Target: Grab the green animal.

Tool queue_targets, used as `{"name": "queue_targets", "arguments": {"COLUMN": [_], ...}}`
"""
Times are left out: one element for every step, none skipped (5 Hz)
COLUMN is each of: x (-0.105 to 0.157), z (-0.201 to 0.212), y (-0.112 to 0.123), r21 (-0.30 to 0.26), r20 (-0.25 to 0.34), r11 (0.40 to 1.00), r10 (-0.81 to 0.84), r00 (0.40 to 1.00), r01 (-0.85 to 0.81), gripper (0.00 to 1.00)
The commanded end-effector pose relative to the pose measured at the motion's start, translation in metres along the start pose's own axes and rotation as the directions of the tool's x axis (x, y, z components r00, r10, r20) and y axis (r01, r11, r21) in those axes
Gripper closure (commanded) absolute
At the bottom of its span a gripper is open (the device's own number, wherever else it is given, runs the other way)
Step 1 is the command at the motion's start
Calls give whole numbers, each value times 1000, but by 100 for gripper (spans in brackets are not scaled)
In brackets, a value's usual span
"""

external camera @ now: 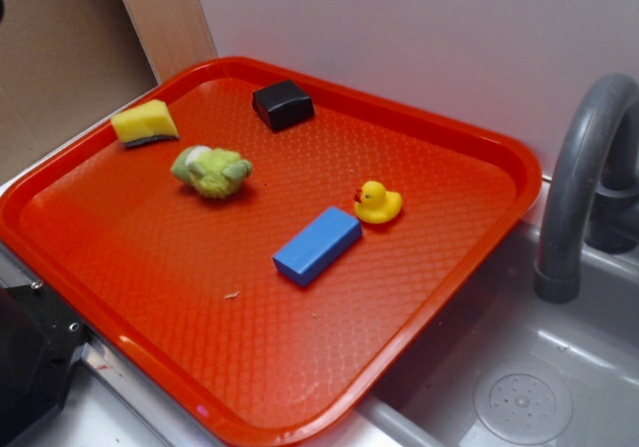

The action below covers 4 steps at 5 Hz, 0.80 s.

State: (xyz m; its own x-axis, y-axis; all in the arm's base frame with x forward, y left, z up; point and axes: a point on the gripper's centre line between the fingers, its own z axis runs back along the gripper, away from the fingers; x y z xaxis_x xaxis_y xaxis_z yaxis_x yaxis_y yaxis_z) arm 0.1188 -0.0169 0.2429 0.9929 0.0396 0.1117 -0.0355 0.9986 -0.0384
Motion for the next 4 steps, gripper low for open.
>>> {"name": "queue_targets", "arguments": {"x": [0, 45, 68, 86], "z": [0, -1, 0, -2], "y": [0, 4, 13, 21], "r21": [0, 47, 24, 91], "r20": [0, -8, -3, -56], "r11": [1000, 991, 966, 862], "r10": [0, -127, -257, -496], "r00": [1000, 992, 966, 866], "r01": [0, 127, 257, 499], "gripper": [0, 0, 0, 0]}}
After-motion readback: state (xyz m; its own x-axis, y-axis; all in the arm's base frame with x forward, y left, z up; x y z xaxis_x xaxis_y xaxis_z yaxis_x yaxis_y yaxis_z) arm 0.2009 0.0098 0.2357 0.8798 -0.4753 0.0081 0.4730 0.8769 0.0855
